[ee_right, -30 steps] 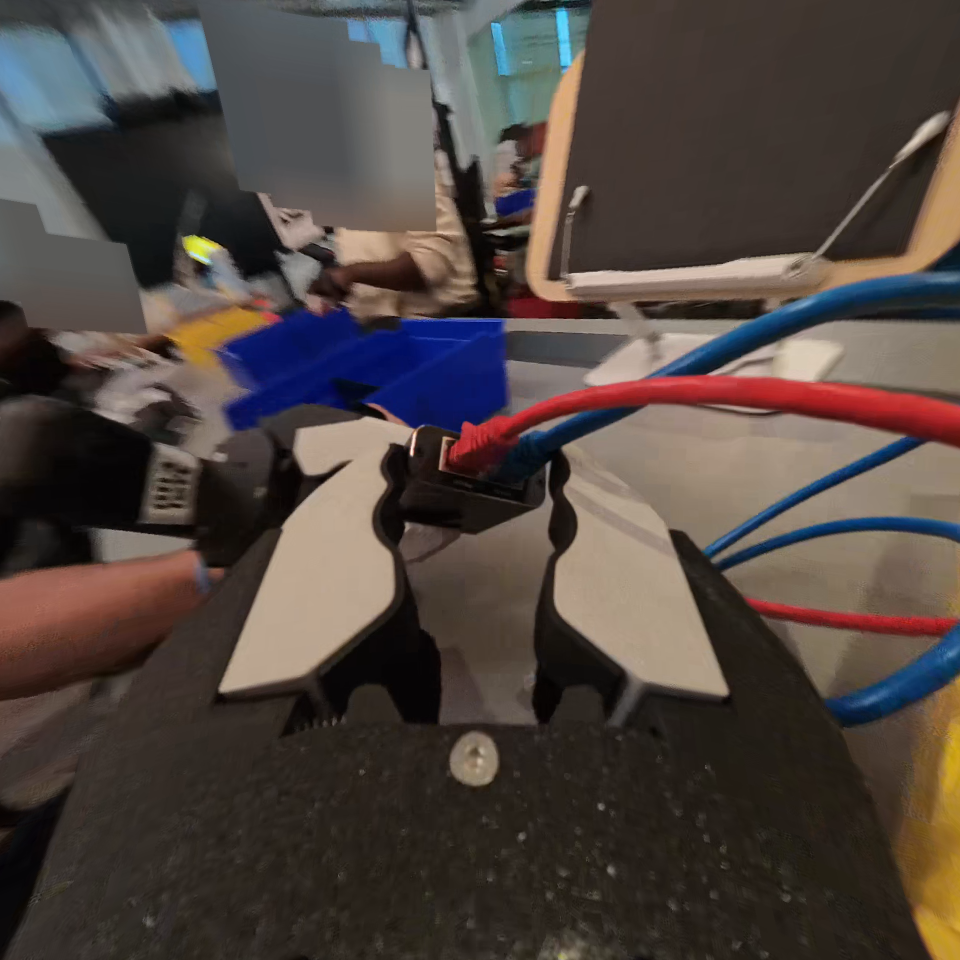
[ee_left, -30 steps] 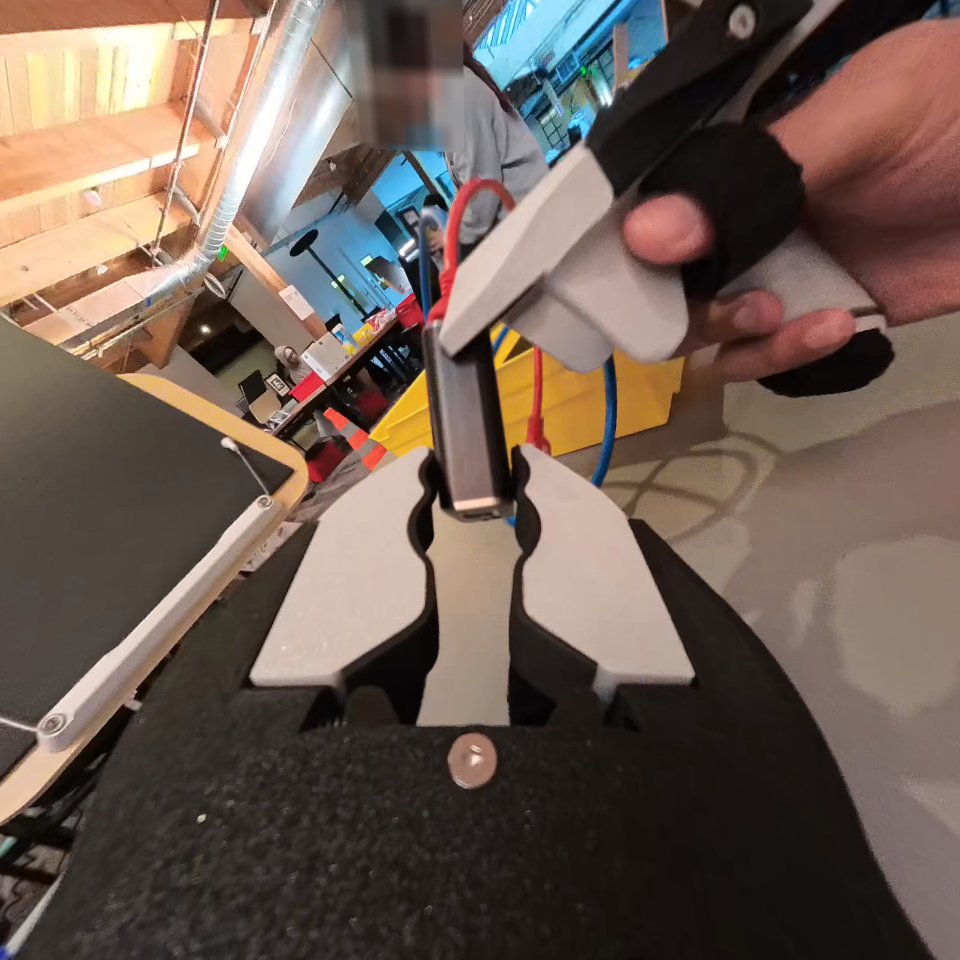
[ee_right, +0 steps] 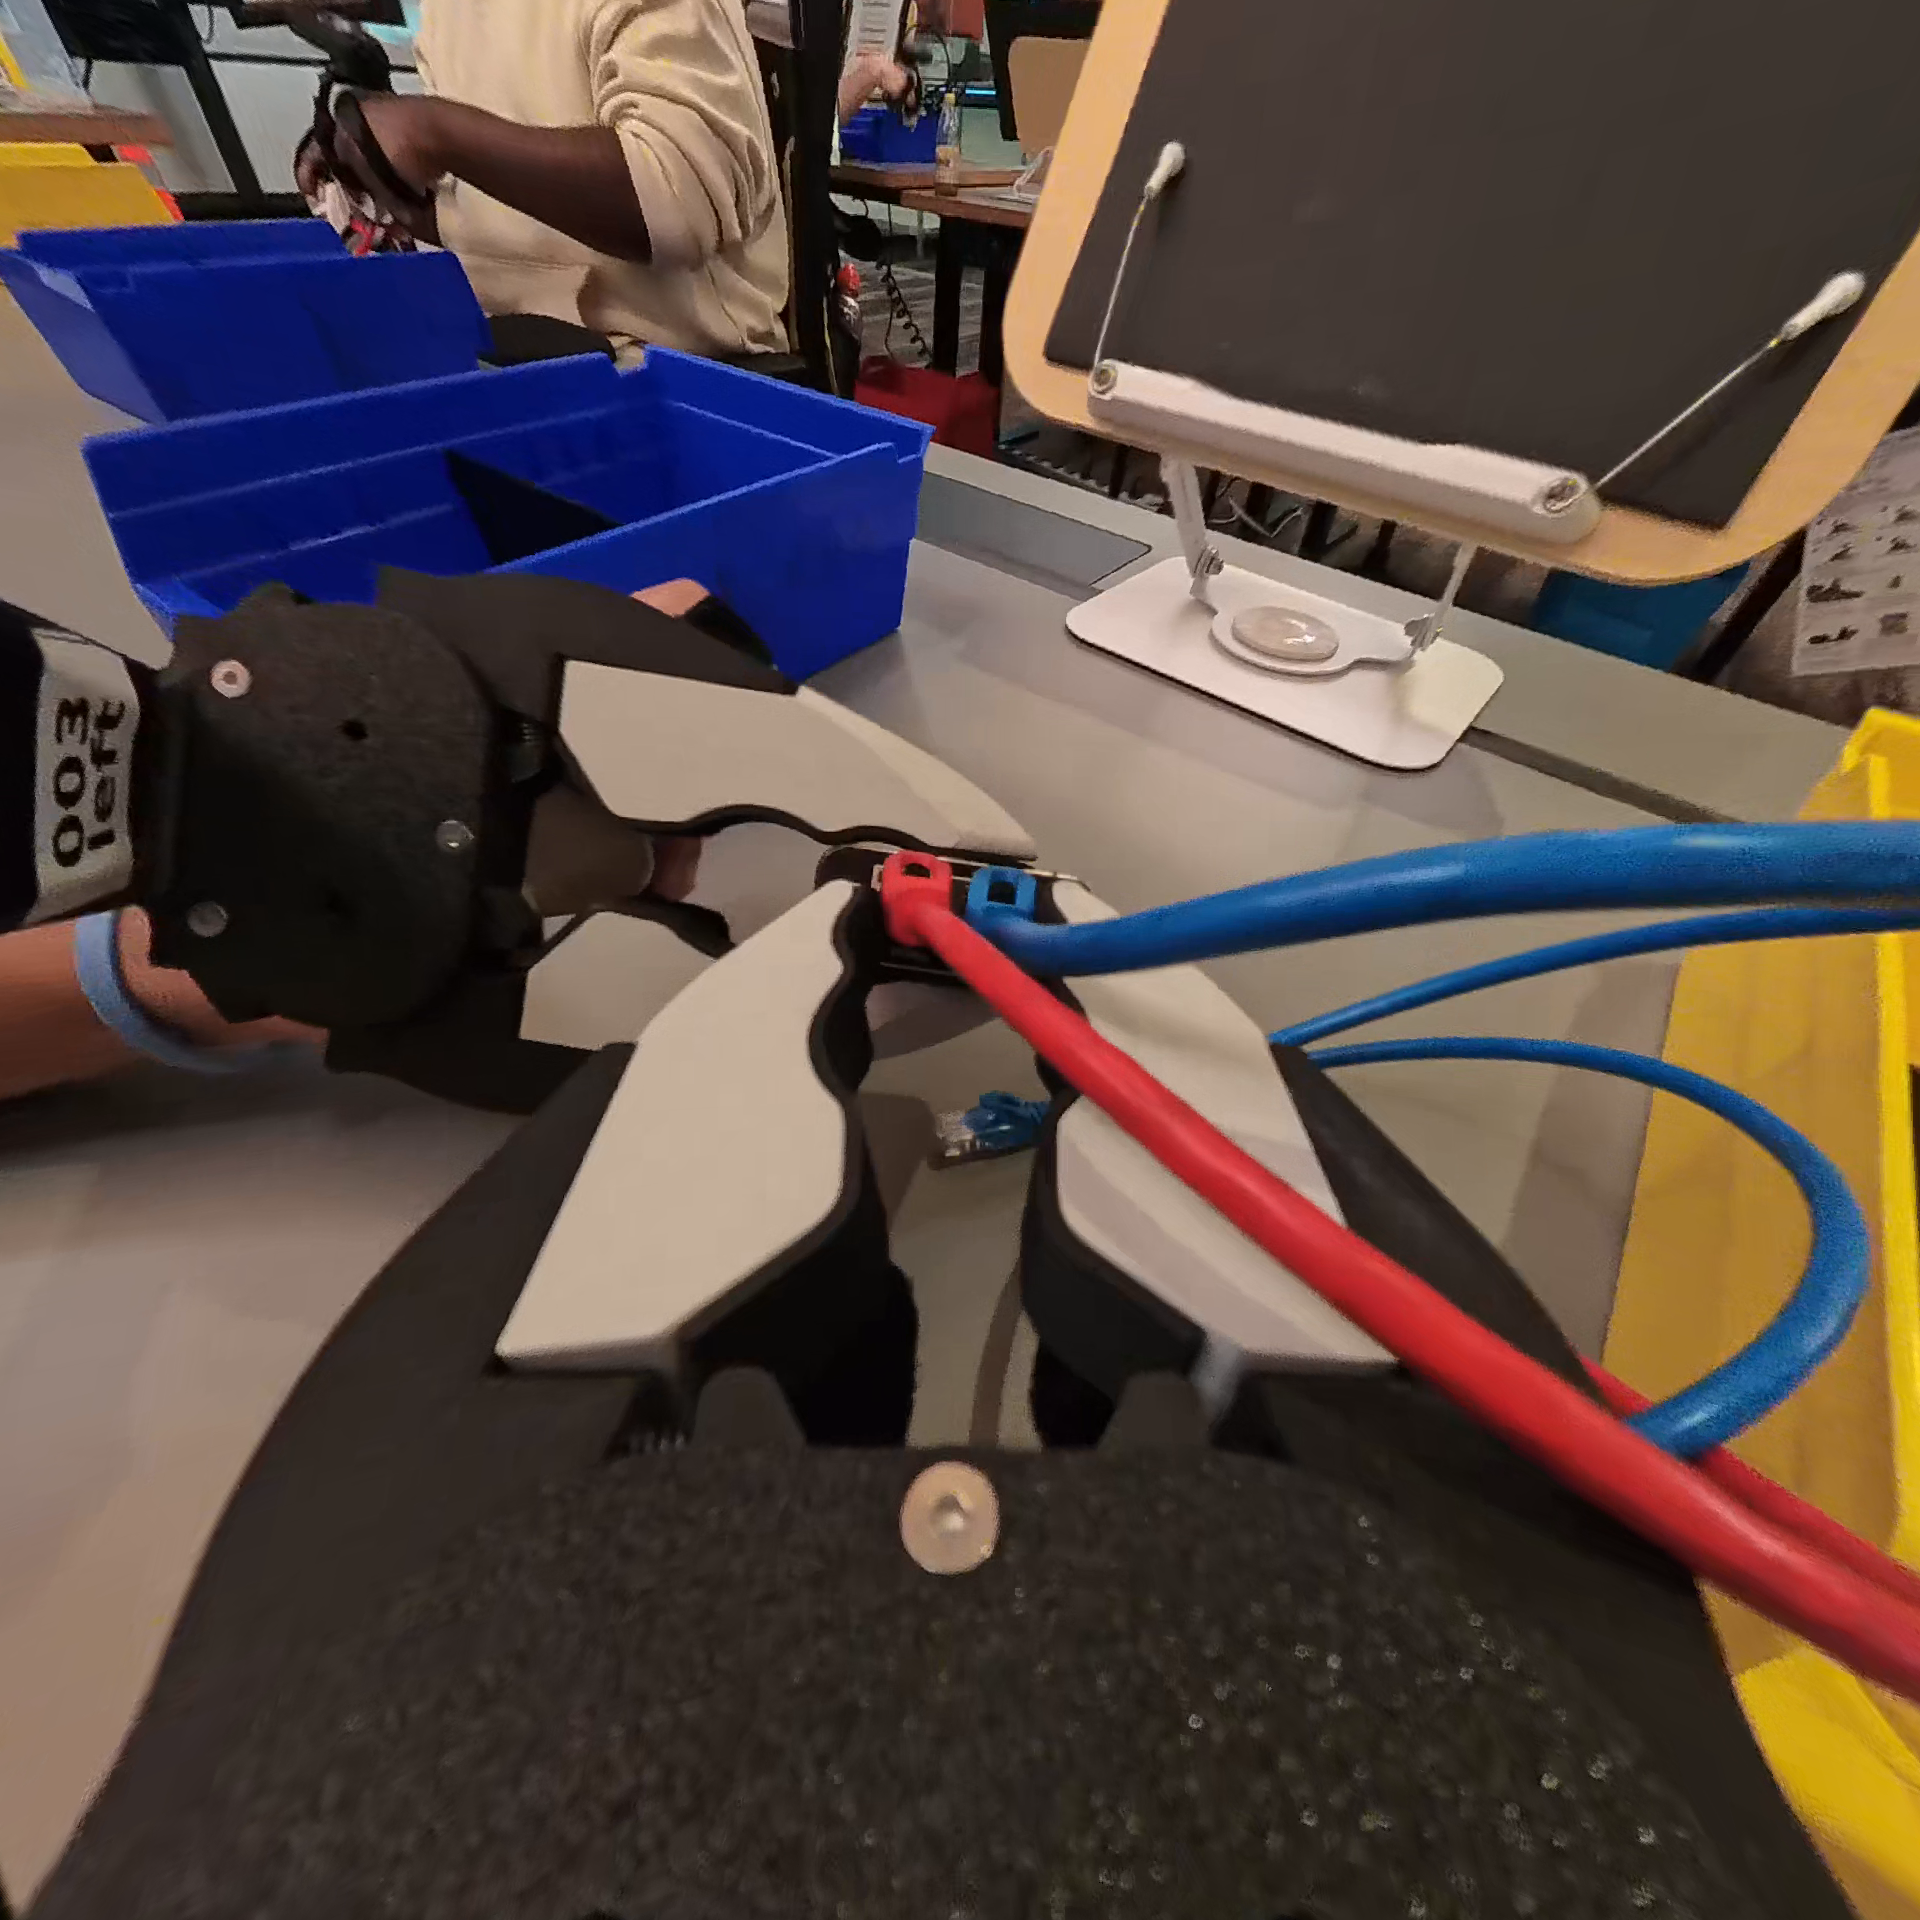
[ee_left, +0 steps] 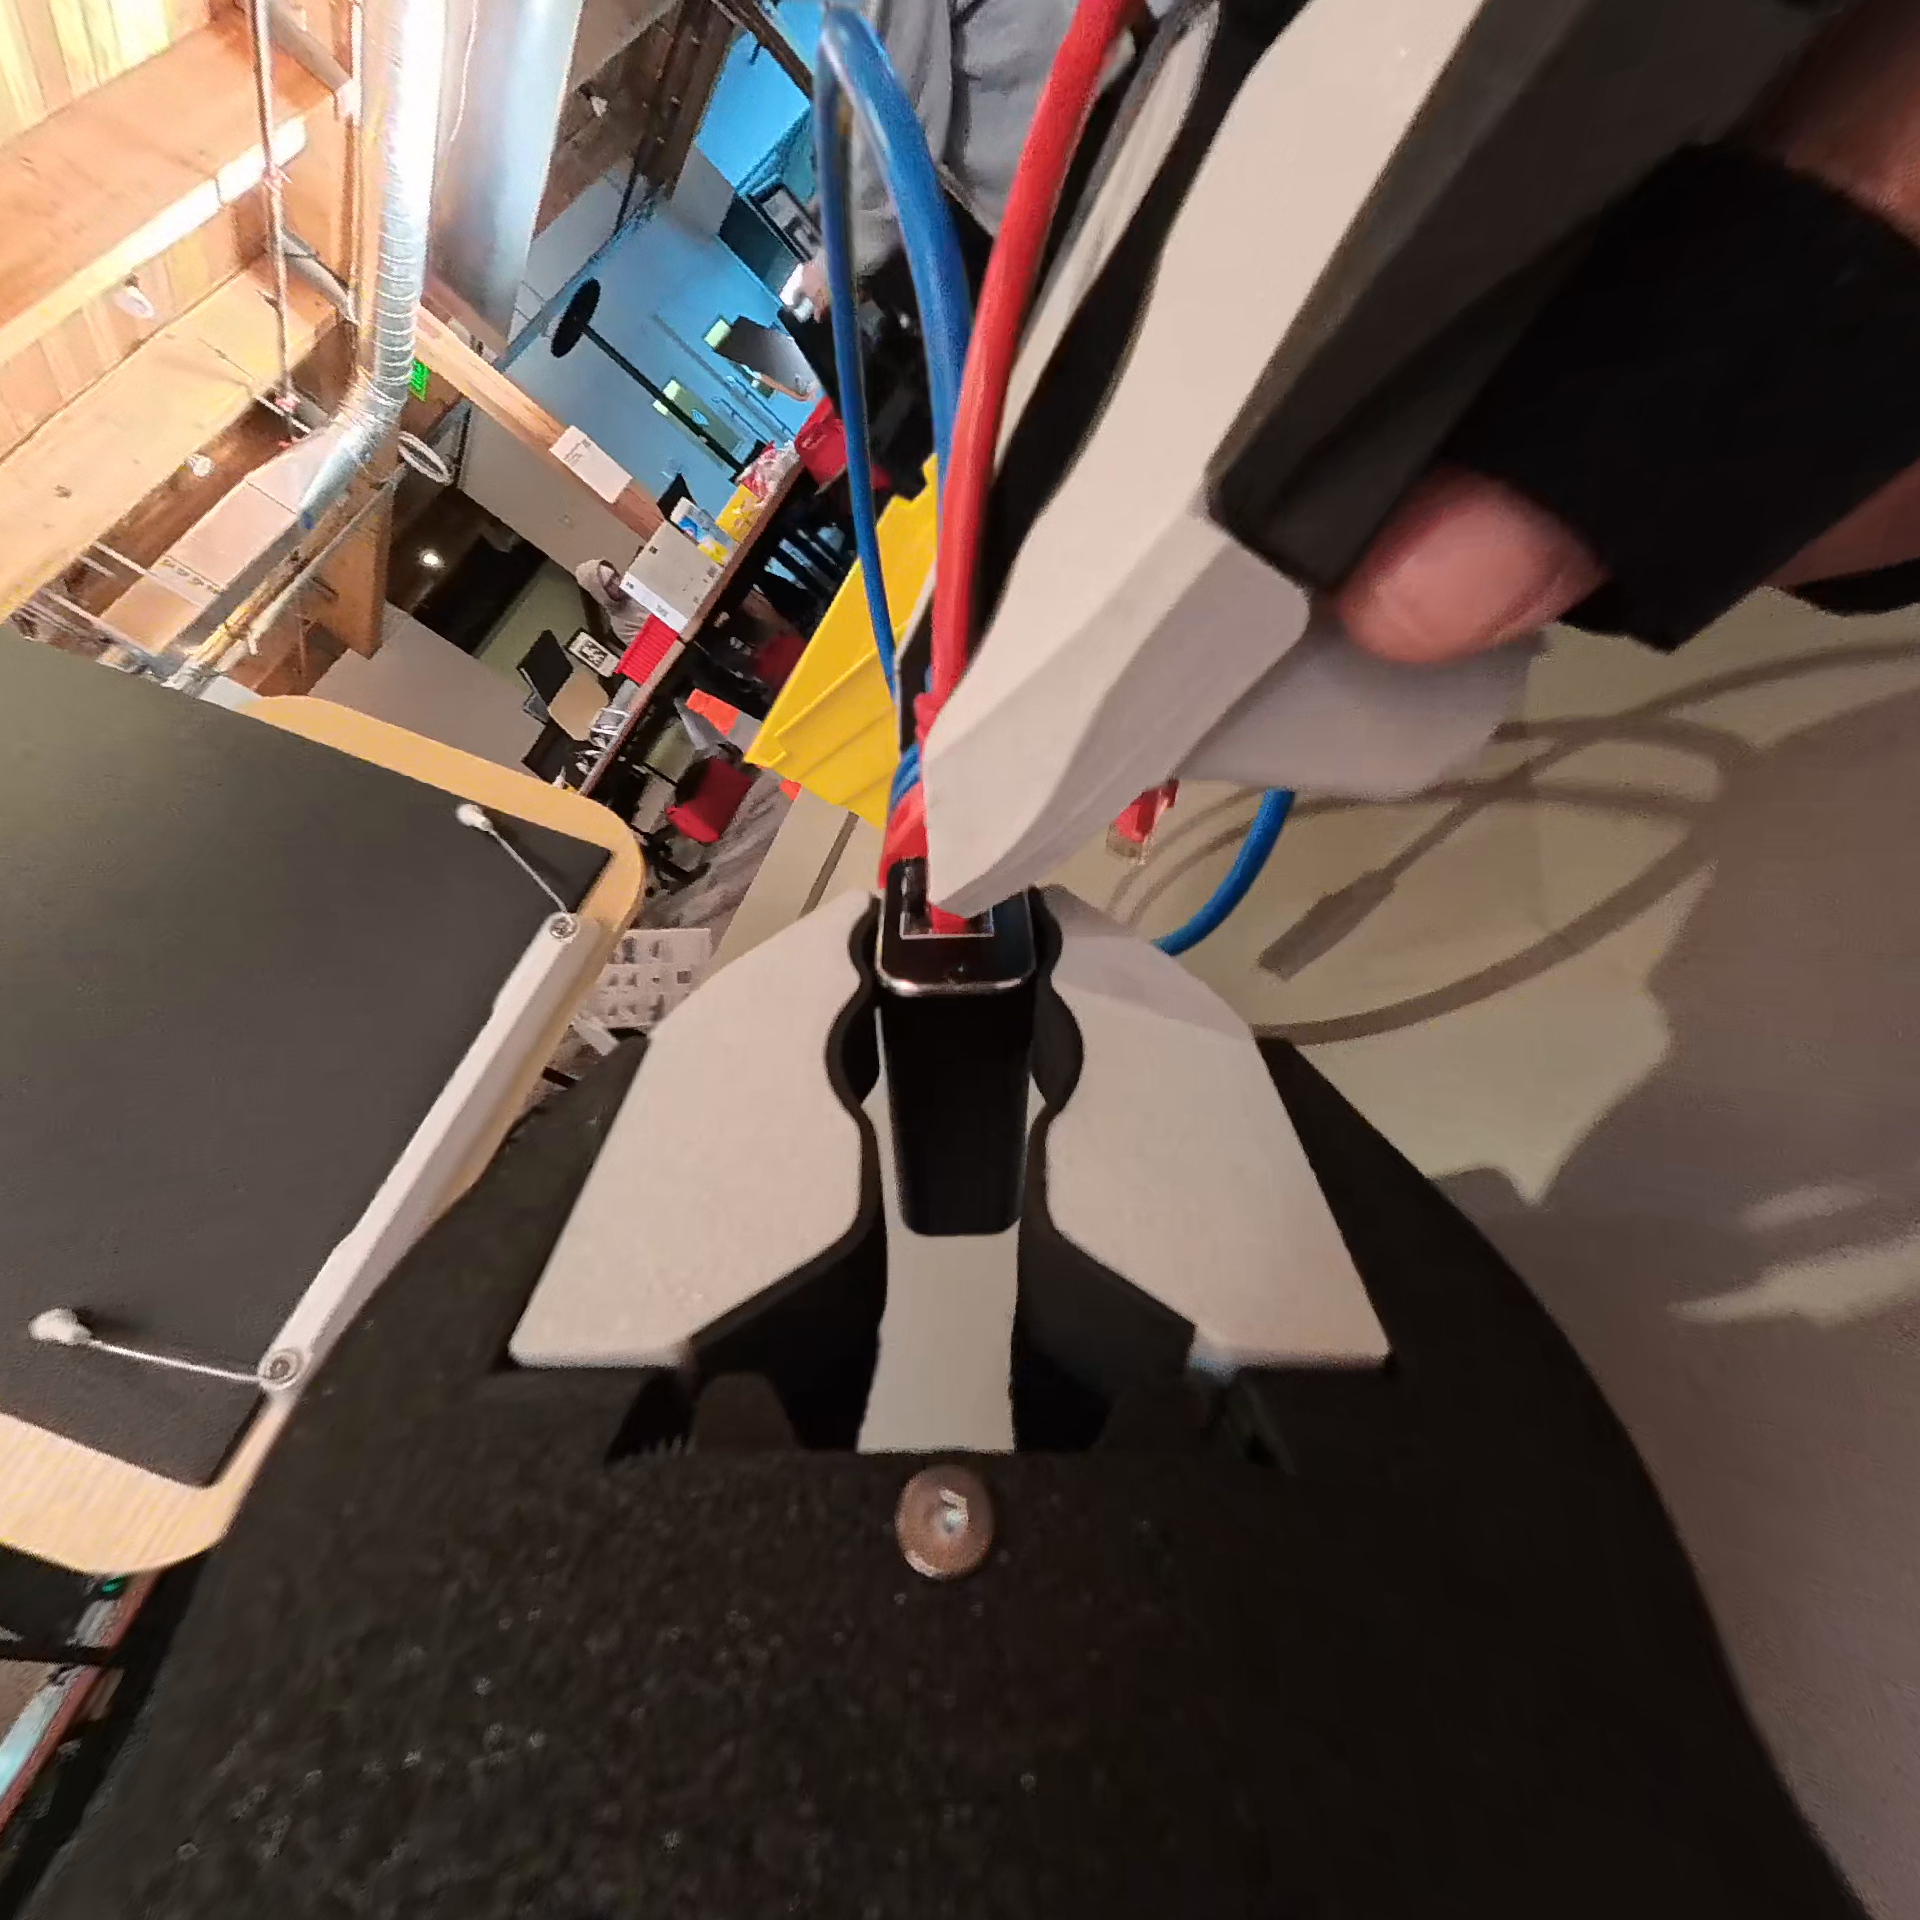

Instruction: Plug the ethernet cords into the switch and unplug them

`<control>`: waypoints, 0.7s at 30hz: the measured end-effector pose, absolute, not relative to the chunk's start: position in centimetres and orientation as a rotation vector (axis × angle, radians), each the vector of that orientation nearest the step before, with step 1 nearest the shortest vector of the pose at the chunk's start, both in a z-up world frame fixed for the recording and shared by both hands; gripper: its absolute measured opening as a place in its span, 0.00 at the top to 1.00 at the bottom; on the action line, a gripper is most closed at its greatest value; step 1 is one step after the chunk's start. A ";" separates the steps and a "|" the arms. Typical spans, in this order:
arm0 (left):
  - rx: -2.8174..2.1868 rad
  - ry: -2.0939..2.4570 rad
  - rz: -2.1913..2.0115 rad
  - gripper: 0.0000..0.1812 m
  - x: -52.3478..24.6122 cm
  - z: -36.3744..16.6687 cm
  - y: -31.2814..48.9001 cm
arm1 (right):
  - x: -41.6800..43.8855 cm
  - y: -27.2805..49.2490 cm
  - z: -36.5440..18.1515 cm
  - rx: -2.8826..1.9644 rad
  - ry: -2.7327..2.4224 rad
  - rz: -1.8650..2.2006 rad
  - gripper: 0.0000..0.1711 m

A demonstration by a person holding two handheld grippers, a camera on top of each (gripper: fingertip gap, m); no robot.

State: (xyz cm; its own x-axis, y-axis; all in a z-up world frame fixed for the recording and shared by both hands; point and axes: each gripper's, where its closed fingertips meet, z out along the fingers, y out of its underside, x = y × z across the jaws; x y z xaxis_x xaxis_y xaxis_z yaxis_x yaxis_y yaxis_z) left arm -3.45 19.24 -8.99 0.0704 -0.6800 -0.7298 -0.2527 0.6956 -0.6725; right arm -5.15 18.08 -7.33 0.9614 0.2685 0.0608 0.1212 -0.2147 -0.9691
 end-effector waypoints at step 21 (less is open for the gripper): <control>-0.919 1.607 -0.110 0.86 -4.7 -10.7 23.1 | -6.0 15.5 -9.5 -1.905 -0.625 0.289 0.81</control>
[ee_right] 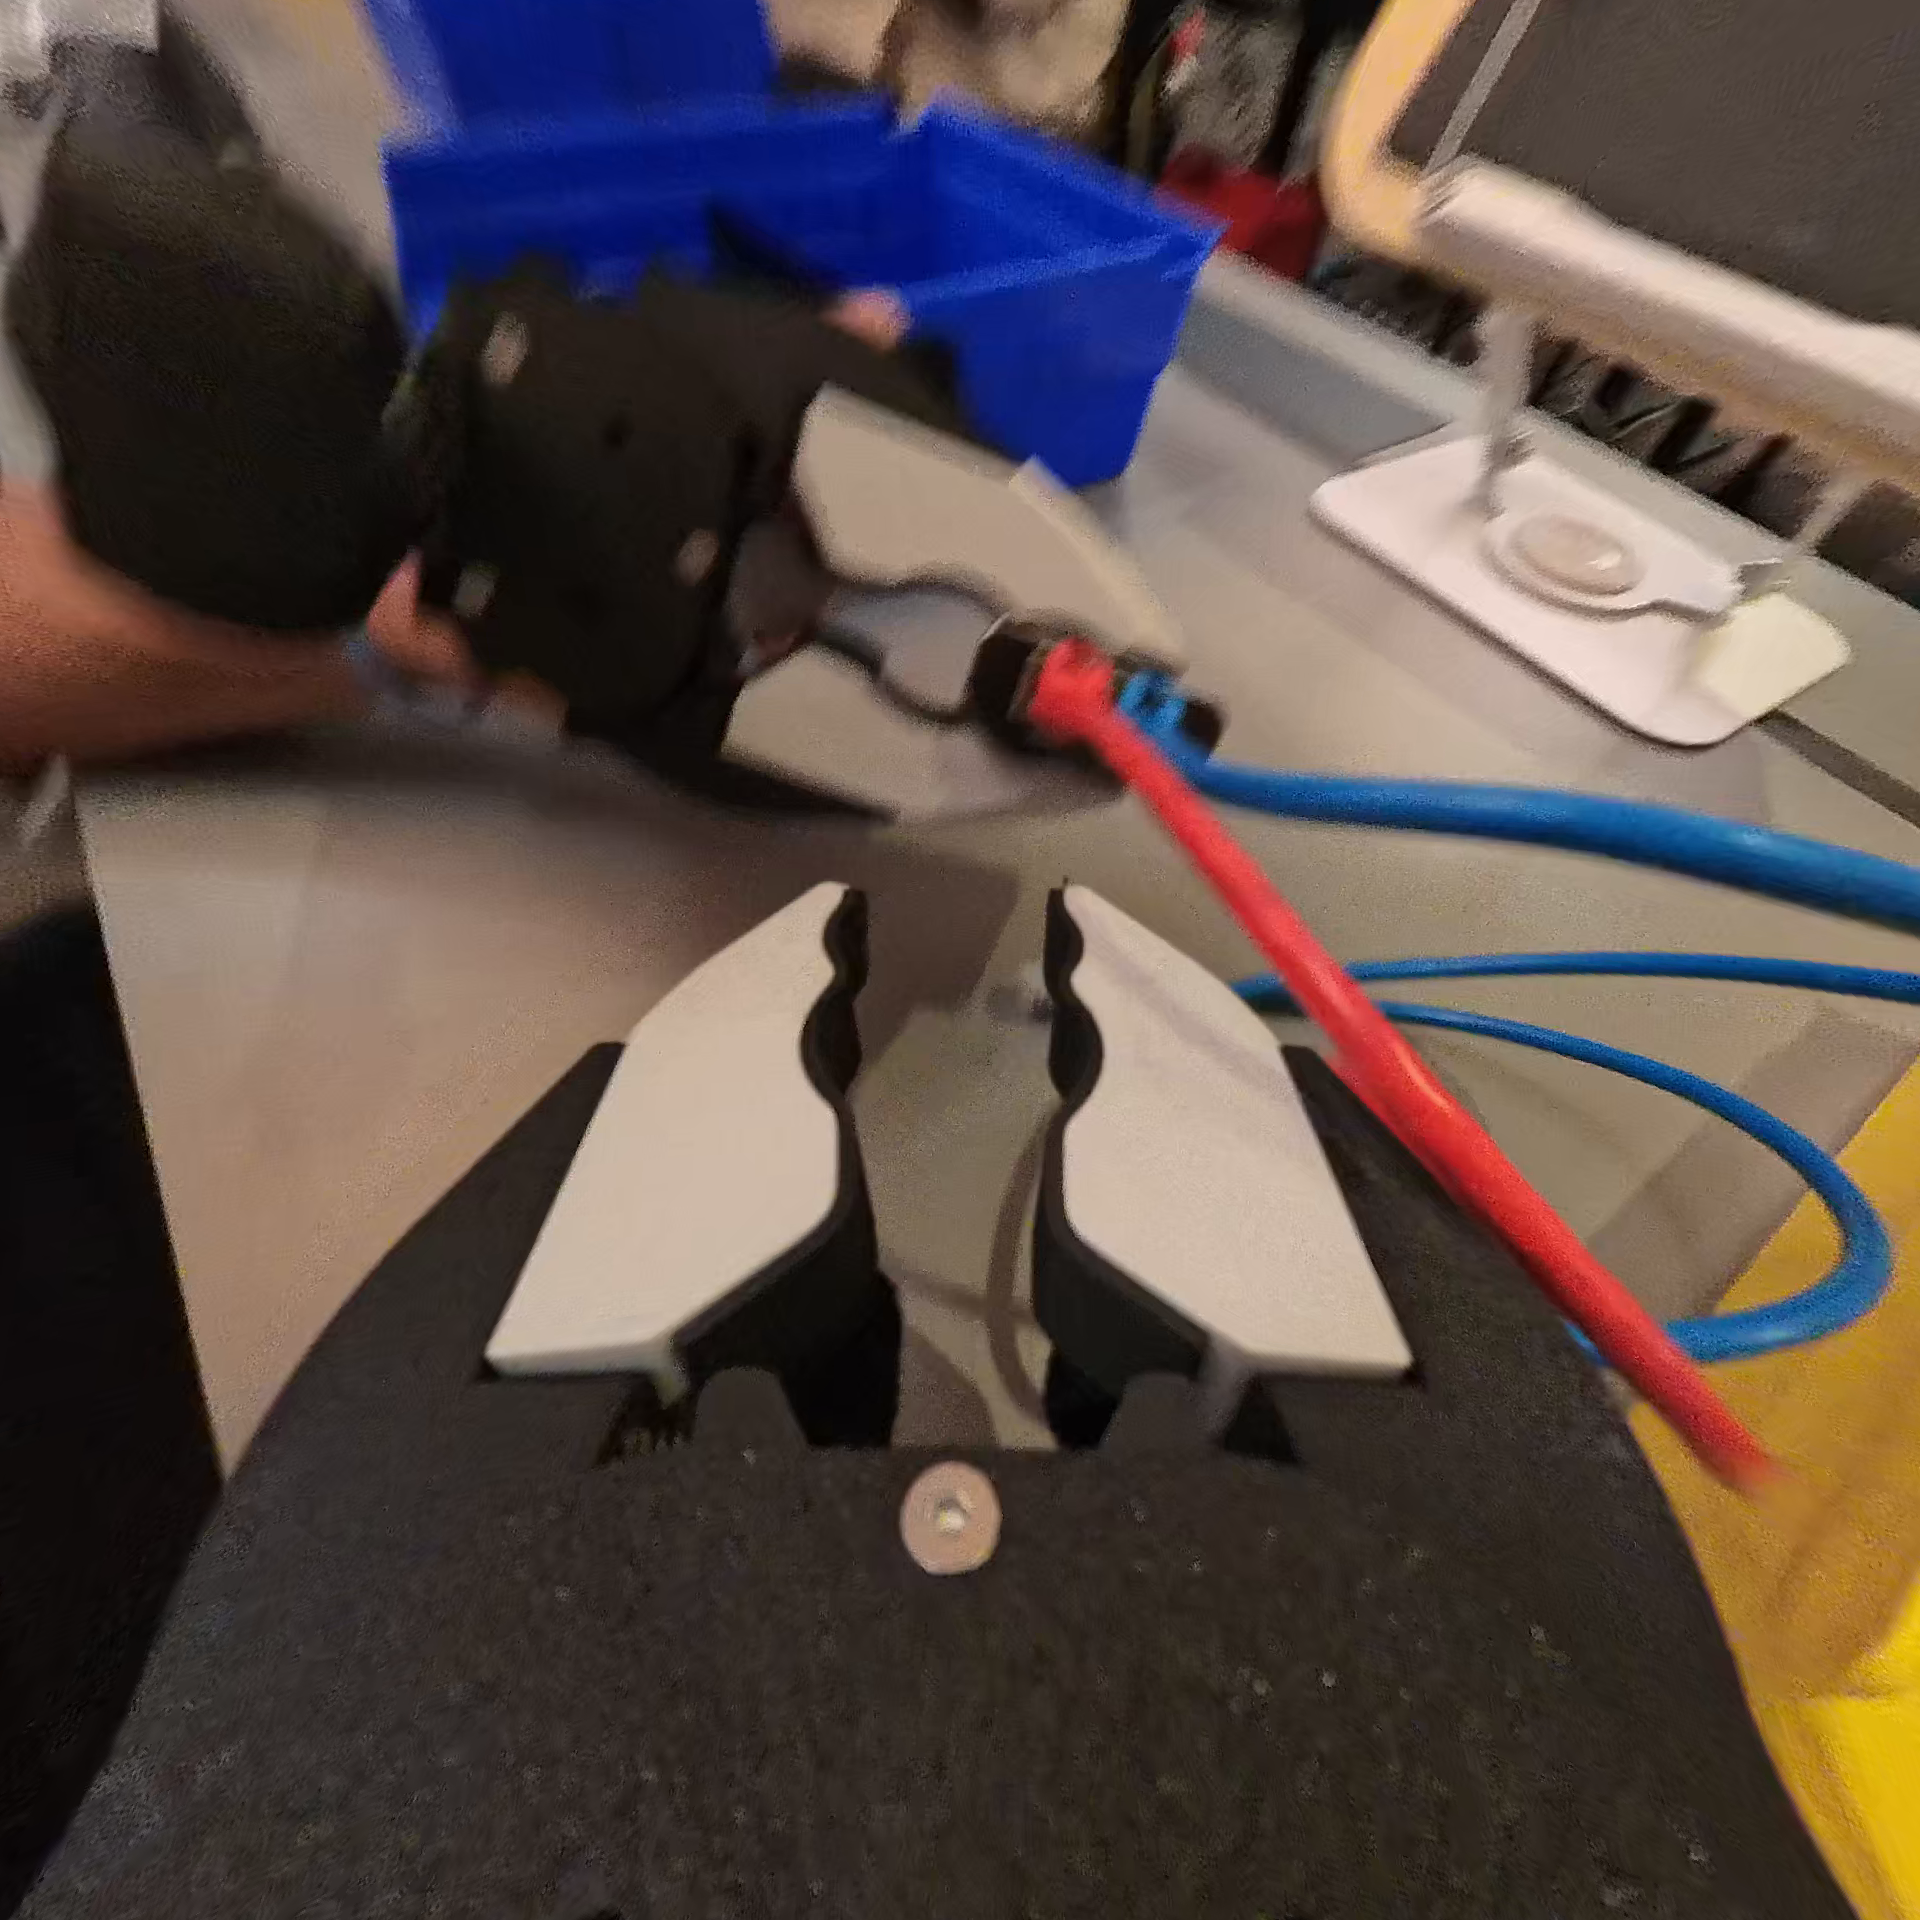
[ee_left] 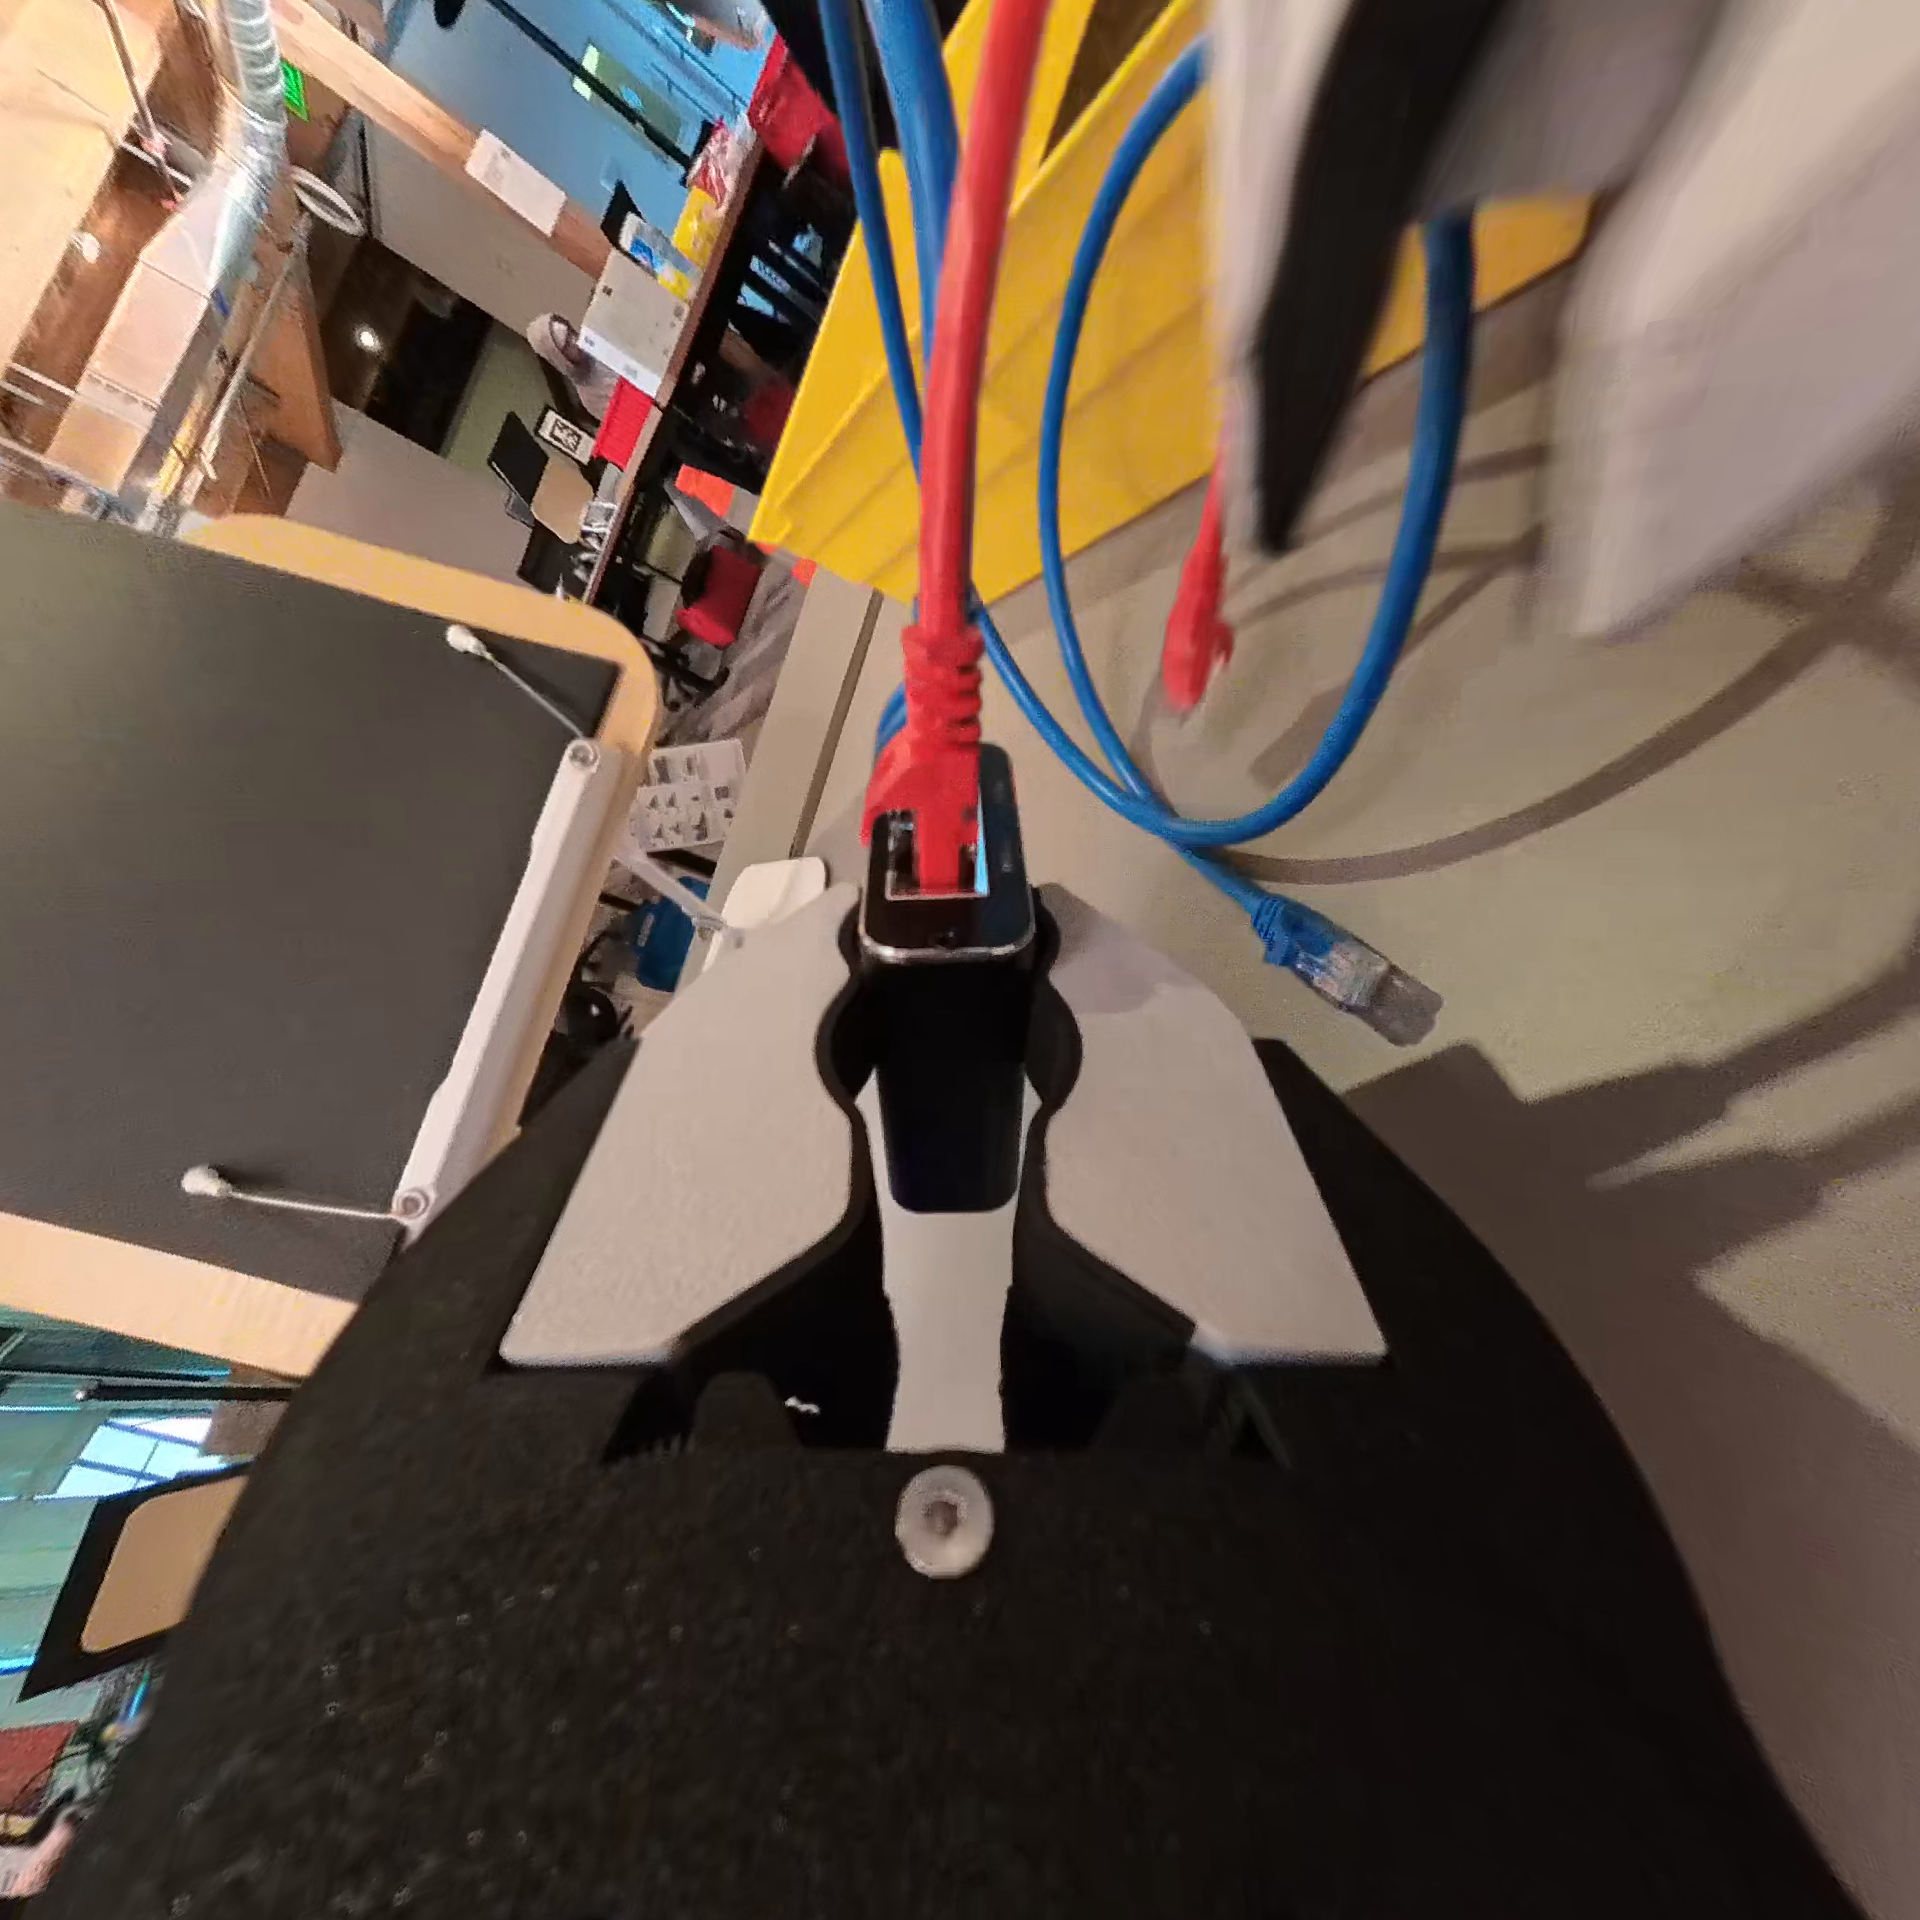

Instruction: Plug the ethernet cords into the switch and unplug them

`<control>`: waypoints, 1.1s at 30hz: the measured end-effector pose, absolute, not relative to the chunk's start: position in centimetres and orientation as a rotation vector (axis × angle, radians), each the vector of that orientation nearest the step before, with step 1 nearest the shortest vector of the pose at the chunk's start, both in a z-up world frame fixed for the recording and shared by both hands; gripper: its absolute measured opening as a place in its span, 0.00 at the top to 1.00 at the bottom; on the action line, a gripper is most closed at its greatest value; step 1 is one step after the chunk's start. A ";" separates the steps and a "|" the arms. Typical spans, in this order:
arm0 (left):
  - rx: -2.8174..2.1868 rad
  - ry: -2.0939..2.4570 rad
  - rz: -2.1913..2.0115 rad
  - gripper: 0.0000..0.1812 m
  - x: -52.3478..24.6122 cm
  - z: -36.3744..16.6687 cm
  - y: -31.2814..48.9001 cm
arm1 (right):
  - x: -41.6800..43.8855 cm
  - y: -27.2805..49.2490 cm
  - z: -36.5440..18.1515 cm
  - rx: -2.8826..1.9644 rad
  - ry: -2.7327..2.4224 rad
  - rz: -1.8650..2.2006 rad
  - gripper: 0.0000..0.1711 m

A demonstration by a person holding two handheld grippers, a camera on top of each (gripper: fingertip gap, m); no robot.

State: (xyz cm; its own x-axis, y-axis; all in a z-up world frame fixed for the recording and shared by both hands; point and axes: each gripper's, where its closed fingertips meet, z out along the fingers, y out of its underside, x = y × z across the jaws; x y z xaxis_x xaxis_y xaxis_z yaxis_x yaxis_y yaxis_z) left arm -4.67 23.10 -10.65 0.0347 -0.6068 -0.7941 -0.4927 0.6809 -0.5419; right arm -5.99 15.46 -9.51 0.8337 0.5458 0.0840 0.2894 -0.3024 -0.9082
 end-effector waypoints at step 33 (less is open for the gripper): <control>-0.896 1.697 -0.124 0.86 -3.8 -12.3 21.3 | -4.8 18.9 -10.2 -1.670 -1.536 -0.615 0.93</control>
State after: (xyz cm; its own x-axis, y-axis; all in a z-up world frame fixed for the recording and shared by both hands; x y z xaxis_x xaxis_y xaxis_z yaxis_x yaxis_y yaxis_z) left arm -3.81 21.28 -12.27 -0.0528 -0.6135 -0.7880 -0.4925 0.7024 -0.5138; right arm -4.84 18.91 -10.23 0.1566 0.6045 0.7810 0.9765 0.0236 -0.2141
